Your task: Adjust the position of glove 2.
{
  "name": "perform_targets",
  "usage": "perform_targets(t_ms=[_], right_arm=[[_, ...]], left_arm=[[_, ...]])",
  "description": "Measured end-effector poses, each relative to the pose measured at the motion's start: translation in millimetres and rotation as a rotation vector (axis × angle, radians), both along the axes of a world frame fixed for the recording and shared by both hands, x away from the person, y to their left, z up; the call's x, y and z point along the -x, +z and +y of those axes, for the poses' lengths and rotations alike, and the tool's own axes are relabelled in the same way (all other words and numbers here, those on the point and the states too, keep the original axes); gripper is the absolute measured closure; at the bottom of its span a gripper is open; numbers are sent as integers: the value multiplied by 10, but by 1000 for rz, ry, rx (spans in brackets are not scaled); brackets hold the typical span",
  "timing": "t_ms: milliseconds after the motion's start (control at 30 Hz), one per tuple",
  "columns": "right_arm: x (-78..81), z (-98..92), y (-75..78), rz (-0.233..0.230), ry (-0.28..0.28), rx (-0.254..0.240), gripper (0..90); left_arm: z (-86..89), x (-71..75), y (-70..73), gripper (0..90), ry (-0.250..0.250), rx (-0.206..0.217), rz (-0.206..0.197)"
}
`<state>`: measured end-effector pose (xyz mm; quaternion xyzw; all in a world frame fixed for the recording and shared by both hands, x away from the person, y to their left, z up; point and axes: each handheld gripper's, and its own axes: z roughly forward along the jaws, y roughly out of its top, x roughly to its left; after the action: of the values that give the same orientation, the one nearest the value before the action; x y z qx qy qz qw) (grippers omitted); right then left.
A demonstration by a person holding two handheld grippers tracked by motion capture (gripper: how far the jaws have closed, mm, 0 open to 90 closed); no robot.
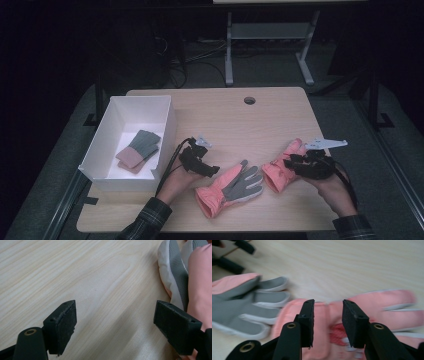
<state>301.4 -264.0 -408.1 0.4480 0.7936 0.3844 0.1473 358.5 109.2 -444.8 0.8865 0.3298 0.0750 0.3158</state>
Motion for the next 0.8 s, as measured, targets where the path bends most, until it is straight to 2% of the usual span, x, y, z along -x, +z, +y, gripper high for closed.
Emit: perform_targets(t_ms=[33,133,167,333,367,433,467,500,667,733,767,800], right_arm=[[-67,-86,-20,-18,-16,45,619],[-150,-165,-99,-5,-24,67,605],[-210,-207,-189,17,-17,81,598],[-269,-206,-338,25,-4,123,584],[-295,-199,-414,44,-2,136,621],[-300,-194,-462,52,-5,133,705],[-300,-194,-462,52,-5,133,705],[-301,-189,-495,68,-11,134,788],[-300,-189,-510,73,-17,127,860],[-295,-201,-502,73,-27,109,872],[-295,-233,-472,78,-34,82,876],[-295,-233,-472,78,-34,82,876]], left_arm=[[5,-3,1,184,-7,-10,0],[4,0,3,184,-4,-11,2],[4,0,3,184,-4,-10,2],[11,-13,-9,184,-5,-15,7],[7,-11,-16,184,-1,-12,8],[6,-12,-18,184,-8,-17,11],[6,-12,-18,184,-8,-17,11],[0,-9,-21,184,-10,-18,13],[-10,-4,-27,183,-11,-21,14],[-8,-5,-26,184,-12,-20,13],[-2,-9,-26,184,-11,-19,13],[-2,-9,-26,184,-11,-19,13]])
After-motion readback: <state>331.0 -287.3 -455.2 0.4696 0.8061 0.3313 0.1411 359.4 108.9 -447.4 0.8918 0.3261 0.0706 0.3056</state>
